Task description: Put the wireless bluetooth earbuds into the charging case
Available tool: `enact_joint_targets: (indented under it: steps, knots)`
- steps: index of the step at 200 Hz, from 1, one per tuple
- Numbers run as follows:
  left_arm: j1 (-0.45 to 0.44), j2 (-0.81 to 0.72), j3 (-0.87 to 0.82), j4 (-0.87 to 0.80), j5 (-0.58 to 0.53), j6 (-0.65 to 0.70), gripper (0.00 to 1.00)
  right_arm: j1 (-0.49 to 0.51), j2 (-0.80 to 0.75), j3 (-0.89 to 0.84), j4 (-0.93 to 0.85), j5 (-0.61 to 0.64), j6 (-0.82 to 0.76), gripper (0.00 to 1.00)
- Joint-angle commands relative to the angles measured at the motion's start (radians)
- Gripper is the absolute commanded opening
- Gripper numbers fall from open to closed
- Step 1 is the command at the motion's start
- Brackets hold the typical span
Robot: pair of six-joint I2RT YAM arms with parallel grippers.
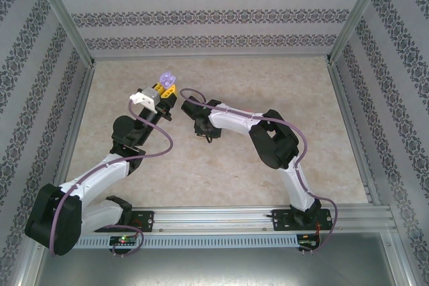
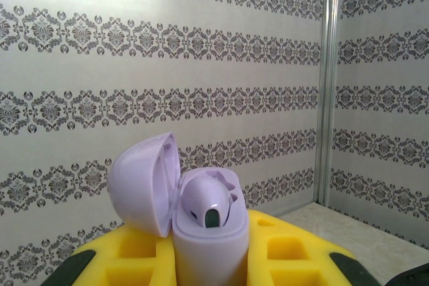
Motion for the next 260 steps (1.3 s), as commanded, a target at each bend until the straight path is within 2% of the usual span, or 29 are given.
enact_joint_targets:
  steps: [1,114,175,197,260]
  knots:
    - [0.015,-0.021,-0.006,0.065,-0.006,-0.012,0.00,0.012,0.031,0.020,-0.021,0.014,0.006,0.34]
    - [0.018,-0.023,-0.007,0.056,-0.002,-0.017,0.00,0.013,-0.012,-0.033,0.025,0.000,-0.002,0.23]
    - [0.019,-0.024,-0.004,0.053,0.000,-0.022,0.00,0.013,-0.015,-0.035,0.030,-0.006,-0.009,0.26]
    - [0.018,-0.025,-0.003,0.052,0.002,-0.022,0.00,0.014,-0.014,-0.039,0.029,-0.011,-0.003,0.36]
    - [0.019,-0.025,0.000,0.051,0.002,-0.022,0.00,0.030,-0.013,-0.039,0.004,-0.007,0.029,0.33]
